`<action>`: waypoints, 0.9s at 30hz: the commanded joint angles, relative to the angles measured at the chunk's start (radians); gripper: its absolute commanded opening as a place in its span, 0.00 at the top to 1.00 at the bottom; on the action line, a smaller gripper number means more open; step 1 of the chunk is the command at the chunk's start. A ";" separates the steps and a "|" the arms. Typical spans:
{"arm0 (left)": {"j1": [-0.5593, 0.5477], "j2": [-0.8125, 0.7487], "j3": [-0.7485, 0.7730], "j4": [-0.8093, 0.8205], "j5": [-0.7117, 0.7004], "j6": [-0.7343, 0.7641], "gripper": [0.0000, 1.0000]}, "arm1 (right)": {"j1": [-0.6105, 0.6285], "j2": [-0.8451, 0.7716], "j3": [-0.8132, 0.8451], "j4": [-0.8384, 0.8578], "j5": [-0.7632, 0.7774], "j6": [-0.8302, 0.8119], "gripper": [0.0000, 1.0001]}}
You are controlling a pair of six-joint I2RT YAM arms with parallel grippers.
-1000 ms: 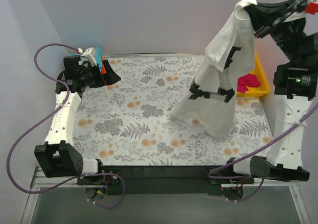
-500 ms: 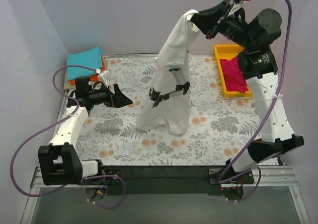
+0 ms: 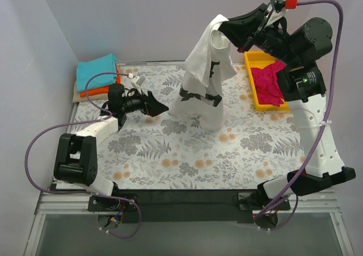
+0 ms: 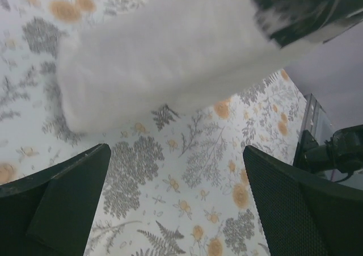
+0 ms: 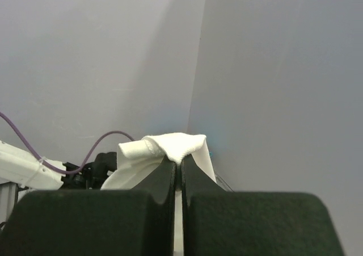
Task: Fold and stack the t-shirts
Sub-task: Move the tshirt to the center of the board
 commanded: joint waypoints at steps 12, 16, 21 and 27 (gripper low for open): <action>0.008 -0.055 0.048 0.222 0.094 0.106 0.02 | 0.005 0.120 0.115 0.025 0.016 -0.003 0.99; 0.087 -0.157 0.007 0.201 0.087 0.083 0.02 | 0.005 0.021 -0.149 0.025 0.001 -0.031 0.99; 0.118 -0.260 -0.021 -0.013 0.110 0.261 0.02 | 0.005 -0.259 -0.518 -0.096 0.031 -0.235 0.31; 0.118 -0.274 -0.084 -0.124 0.109 0.345 0.02 | 0.005 -0.381 -0.665 -0.245 0.119 -0.366 0.14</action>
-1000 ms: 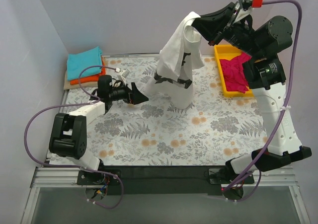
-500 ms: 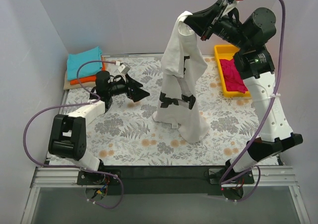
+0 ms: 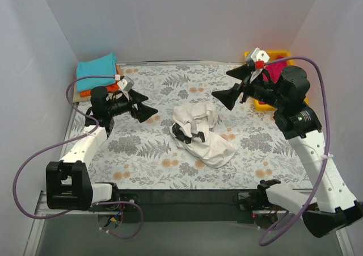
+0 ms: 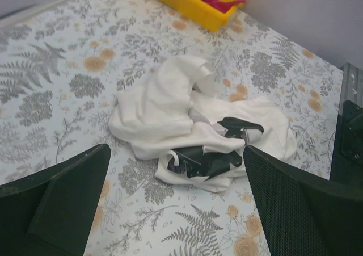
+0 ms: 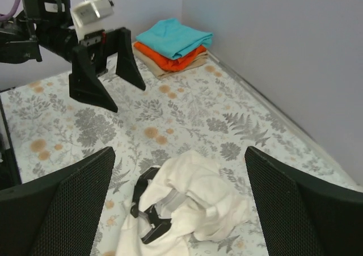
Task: Fold and stack the t-shirts
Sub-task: Move the tshirt to the center of the board, then flatten the tshirt out
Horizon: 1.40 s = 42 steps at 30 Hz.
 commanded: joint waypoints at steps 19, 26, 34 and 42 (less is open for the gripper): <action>-0.275 0.336 -0.028 -0.205 -0.346 -0.112 0.02 | 0.099 0.786 0.341 -0.261 0.235 -0.321 0.33; -0.343 0.487 0.023 -0.166 -0.418 -0.193 0.04 | 0.107 0.916 0.332 -0.280 0.246 -0.319 0.41; -0.319 0.514 0.133 -0.221 -0.391 -0.207 1.00 | 0.092 0.916 0.404 -0.372 0.142 -0.363 0.95; -0.150 0.295 0.340 -0.377 -0.449 -0.024 1.00 | -0.025 0.878 0.688 -0.450 0.038 -0.403 0.99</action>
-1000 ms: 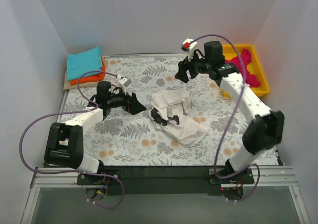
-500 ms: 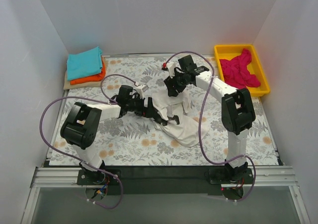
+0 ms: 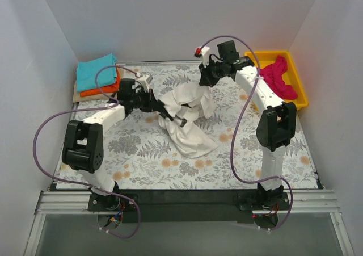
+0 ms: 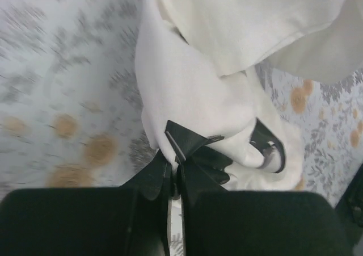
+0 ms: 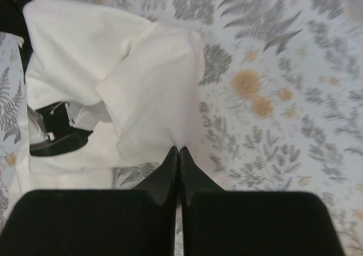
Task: Fold and stack the t-shirts
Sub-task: Flatten the tshirt out
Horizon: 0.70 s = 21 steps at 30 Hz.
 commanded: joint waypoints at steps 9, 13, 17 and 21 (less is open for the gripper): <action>0.051 -0.470 0.129 -0.239 -0.098 0.518 1.00 | -0.093 -0.209 0.164 -0.034 -0.155 -0.256 0.99; 0.045 -0.616 -0.049 -0.410 -0.013 0.711 0.97 | -0.090 -0.358 -0.150 -0.036 -0.139 -0.445 0.99; 0.031 -0.757 -0.214 -0.678 0.010 0.978 0.23 | -0.061 -0.499 -0.474 -0.051 -0.047 -0.631 0.75; 0.031 -0.889 -0.276 -0.771 0.035 0.960 0.18 | -0.058 -0.594 -0.655 -0.048 0.021 -0.662 0.30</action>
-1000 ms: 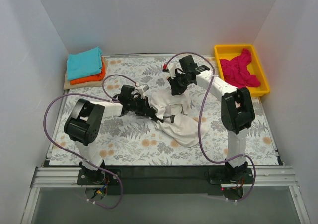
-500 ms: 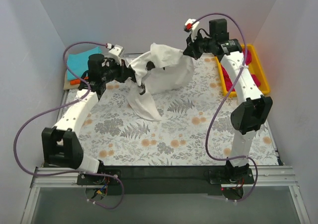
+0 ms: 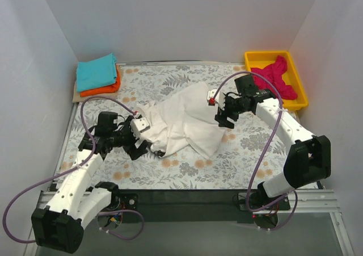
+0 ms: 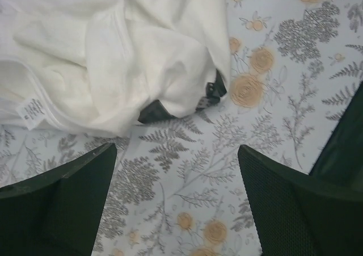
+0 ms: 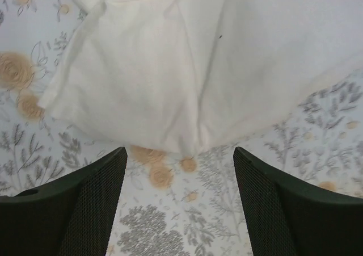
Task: Fold and stack the t-shirts
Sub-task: Flatten the tshirt out
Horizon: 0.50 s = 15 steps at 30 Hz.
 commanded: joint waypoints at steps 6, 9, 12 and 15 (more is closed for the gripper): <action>-0.001 0.098 0.056 0.080 -0.040 -0.253 0.26 | 0.038 0.003 0.064 -0.061 -0.010 0.160 0.52; -0.002 0.264 0.131 0.166 -0.057 -0.362 0.32 | 0.085 0.069 0.058 -0.100 -0.023 0.246 0.63; -0.002 0.391 0.188 0.258 -0.083 -0.422 0.32 | 0.125 0.101 -0.008 -0.100 -0.018 0.296 0.61; -0.017 0.483 0.254 0.314 -0.077 -0.476 0.32 | 0.162 0.118 -0.076 -0.068 0.012 0.345 0.53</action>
